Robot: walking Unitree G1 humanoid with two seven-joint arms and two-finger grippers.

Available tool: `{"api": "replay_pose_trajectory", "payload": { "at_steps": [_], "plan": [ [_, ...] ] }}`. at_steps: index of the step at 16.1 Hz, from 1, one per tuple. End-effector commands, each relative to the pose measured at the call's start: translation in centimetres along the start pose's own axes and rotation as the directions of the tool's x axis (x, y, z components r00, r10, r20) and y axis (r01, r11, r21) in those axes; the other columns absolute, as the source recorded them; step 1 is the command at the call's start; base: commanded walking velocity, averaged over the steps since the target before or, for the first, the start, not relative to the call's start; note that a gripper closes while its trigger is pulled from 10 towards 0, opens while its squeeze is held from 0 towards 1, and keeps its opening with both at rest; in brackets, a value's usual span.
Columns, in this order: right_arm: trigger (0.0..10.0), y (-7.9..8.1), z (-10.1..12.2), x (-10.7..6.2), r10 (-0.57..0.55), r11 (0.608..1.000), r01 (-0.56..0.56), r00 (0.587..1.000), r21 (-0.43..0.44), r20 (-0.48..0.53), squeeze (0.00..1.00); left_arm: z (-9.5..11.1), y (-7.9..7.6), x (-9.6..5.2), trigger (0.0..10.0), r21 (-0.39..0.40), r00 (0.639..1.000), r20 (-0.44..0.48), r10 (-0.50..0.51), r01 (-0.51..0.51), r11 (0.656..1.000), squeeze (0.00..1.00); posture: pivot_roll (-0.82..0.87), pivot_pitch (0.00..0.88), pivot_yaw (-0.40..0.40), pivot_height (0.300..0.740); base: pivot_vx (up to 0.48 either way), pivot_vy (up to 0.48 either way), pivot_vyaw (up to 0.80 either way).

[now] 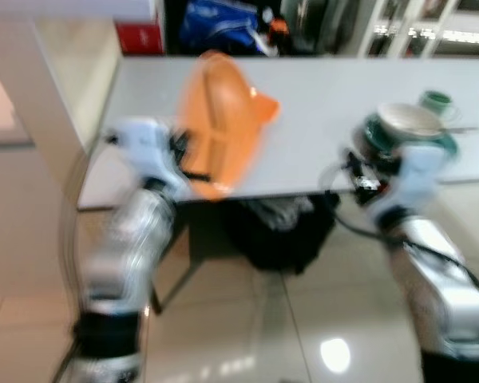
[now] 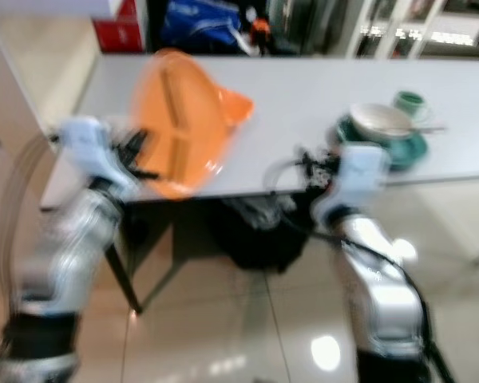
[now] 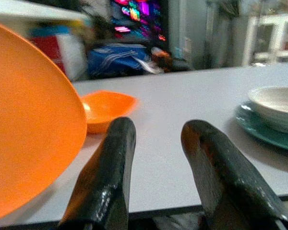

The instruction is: Setting the table

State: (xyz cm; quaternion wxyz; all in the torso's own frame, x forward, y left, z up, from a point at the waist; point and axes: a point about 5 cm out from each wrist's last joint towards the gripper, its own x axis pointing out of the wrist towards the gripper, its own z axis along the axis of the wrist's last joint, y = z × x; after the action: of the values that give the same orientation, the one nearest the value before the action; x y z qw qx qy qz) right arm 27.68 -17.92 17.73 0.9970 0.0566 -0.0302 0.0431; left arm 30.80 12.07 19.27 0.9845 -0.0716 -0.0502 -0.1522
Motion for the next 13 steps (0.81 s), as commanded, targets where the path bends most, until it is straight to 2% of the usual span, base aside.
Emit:
{"api": "replay_pose_trajectory", "payload": {
  "at_steps": [1, 3, 4, 6, 7, 8, 9, 10, 11, 12, 13],
  "plan": [
    [10.0, 0.7, 0.7, 0.2, 0.031, 0.999, -0.032, 0.999, 0.005, 0.024, 0.00, 1.6, 0.6, 0.0, 10.0, 0.021, 0.998, 0.066, 0.013, -0.014, 1.000, 0.00, 0.02, 0.000, -0.047, 0.740, 0.439, 0.000, 0.00],
    [10.0, 0.8, 0.7, 0.2, 0.037, 0.999, -0.037, 0.999, 0.002, 0.024, 0.00, 1.8, 0.7, -0.2, 10.0, 0.019, 0.997, 0.074, 0.015, -0.016, 1.000, 0.00, 0.02, 0.000, -0.048, 0.740, 0.441, 0.000, 0.00],
    [10.0, 0.8, 0.8, 0.2, 0.039, 0.999, -0.039, 0.999, 0.002, 0.025, 0.00, 2.1, 0.7, -0.3, 10.0, -0.001, 0.996, 0.088, 0.010, -0.010, 1.000, 0.00, 0.02, 0.000, -0.049, 0.740, 0.439, 0.000, 0.00],
    [10.0, 0.8, 0.8, 0.1, 0.041, 0.999, -0.041, 0.999, 0.005, 0.025, 0.00, 3.0, 0.4, -0.7, 10.0, -0.074, 0.990, 0.139, -0.024, 0.034, 0.997, 0.00, 0.03, 0.000, -0.049, 0.740, 0.000, 0.000, 0.00],
    [10.0, 0.9, 0.9, 0.0, 0.046, 0.999, -0.046, 0.999, 0.013, 0.026, 0.00, 3.6, 0.2, -1.0, 10.0, -0.169, 0.983, 0.175, -0.055, 0.085, 0.982, 0.00, 0.03, 0.000, -0.045, 0.740, 0.000, 0.000, 0.00],
    [10.0, 1.0, 0.9, -0.1, 0.053, 0.998, -0.054, 0.998, 0.019, 0.028, 0.00, 4.0, 0.4, -1.3, 10.0, -0.231, 0.979, 0.197, -0.055, 0.101, 0.968, 0.00, 0.03, 0.000, -0.043, 0.740, 0.000, 0.000, 0.00],
    [10.0, 1.1, 1.0, -0.3, 0.072, 0.997, -0.072, 0.997, 0.030, 0.027, 0.00, 4.4, 1.1, -1.4, 10.0, -0.328, 0.976, 0.218, -0.016, 0.089, 0.941, 0.00, 0.04, 0.002, -0.041, 0.740, 0.000, 0.000, 0.00],
    [10.0, 1.1, 1.0, -0.3, 0.085, 0.996, -0.086, 0.996, 0.037, 0.027, 0.00, 4.4, 1.4, -1.4, 10.0, -0.386, 0.978, 0.208, -0.002, 0.084, 0.919, 0.00, 0.04, 0.004, -0.041, 0.740, 0.000, 0.000, 0.00],
    [10.0, 1.3, 1.0, -0.9, 0.137, 0.988, -0.138, 0.990, 0.066, 0.016, 0.00, 3.3, 2.2, -1.5, 10.0, -0.426, 0.997, 0.075, -0.028, 0.057, 0.903, 0.00, 0.04, 0.016, -0.037, 0.740, 0.000, 0.000, 0.00],
    [10.0, 1.3, 1.0, -1.1, 0.158, 0.984, -0.159, 0.987, 0.077, 0.011, 0.00, 3.1, 2.4, -1.7, 10.0, -0.418, 0.998, 0.048, -0.037, 0.053, 0.907, 0.00, 0.04, 0.017, -0.036, 0.740, 0.000, 0.000, 0.00],
    [10.0, 1.3, 0.9, -1.9, 0.248, 0.966, -0.246, 0.968, 0.073, -0.023, 0.00, 2.2, 3.1, -2.2, 10.0, -0.447, 0.995, -0.054, -0.082, 0.049, 0.893, 0.00, 0.04, 0.026, -0.030, 0.740, 0.000, 0.000, 0.00]
  ]
}}
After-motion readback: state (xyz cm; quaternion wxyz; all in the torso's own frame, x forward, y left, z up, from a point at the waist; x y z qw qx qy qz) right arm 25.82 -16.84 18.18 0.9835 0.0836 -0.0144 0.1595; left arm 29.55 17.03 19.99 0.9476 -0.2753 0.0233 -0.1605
